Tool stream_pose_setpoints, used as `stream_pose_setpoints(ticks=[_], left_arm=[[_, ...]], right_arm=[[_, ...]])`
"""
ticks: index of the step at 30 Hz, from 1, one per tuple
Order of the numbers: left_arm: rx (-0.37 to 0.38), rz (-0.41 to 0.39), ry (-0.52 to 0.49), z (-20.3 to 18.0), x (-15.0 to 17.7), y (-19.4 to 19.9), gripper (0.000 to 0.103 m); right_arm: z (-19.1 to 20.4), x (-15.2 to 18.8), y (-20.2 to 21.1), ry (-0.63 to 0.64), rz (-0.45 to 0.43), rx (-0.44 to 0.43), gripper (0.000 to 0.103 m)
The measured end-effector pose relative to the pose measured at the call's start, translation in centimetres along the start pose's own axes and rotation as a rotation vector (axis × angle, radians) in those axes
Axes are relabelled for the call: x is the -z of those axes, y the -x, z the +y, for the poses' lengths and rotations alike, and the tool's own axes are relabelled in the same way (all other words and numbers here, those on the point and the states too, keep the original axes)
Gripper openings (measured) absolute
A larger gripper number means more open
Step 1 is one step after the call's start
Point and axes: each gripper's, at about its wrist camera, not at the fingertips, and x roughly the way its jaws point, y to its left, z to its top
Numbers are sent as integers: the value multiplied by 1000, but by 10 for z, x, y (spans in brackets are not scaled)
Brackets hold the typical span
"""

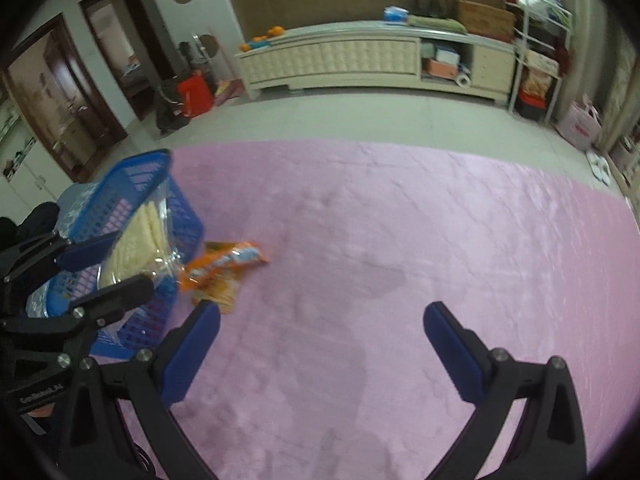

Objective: Organize snacks
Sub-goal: 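Carry the small cracker pack over the basket while the right tool reaches the orange snack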

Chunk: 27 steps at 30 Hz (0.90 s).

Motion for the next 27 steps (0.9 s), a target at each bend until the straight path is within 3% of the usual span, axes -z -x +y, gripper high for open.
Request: stream_pose_setpoints(ticks=[7,12,19,27], left_arm=[[-40,-50,69,38,18,34,45],[-71,-59,129,64,36,51,45],[-120,-27,221,106,60,61,45],[-99,12,324,120,95,58,45]], right_arm=[[42,-12,-15,102,20,-48,102],[61,-17,-46,167,76,-73,96],[104,-8,-81,366,122,-32,95],[118,6,-111,510,144,-1,93]])
